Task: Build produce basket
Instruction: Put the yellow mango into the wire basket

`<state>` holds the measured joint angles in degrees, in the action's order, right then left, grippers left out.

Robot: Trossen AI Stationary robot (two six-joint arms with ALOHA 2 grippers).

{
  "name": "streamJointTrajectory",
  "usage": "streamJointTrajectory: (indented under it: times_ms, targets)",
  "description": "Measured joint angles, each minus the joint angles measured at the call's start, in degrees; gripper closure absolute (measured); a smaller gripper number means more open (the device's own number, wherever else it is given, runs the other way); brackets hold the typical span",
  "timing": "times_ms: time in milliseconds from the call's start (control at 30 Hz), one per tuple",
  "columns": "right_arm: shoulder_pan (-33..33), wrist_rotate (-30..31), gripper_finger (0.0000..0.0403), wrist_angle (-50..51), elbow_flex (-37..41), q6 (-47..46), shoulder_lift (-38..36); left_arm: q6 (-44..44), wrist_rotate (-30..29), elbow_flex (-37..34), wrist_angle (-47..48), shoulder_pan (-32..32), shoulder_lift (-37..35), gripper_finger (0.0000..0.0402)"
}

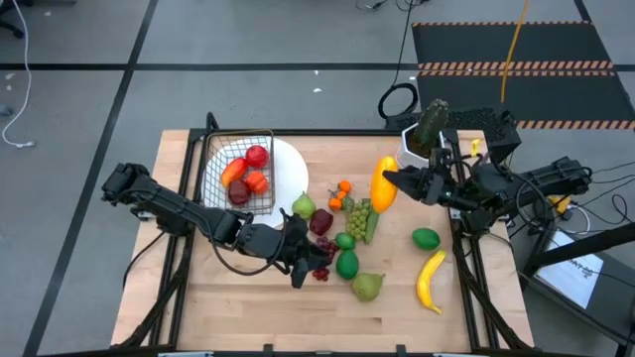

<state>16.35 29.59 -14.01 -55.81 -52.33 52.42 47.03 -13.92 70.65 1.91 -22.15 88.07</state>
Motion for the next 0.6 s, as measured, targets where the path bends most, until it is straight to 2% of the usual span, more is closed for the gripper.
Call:
streamJointTrajectory:
  times_ms: [600]
  targets:
    - [6.6, 0.1, 0.0149, -2.1, 0.0, 27.5, 0.0, 0.2, -1.2, 0.0, 0.0, 1.6, 0.0, 0.0266]
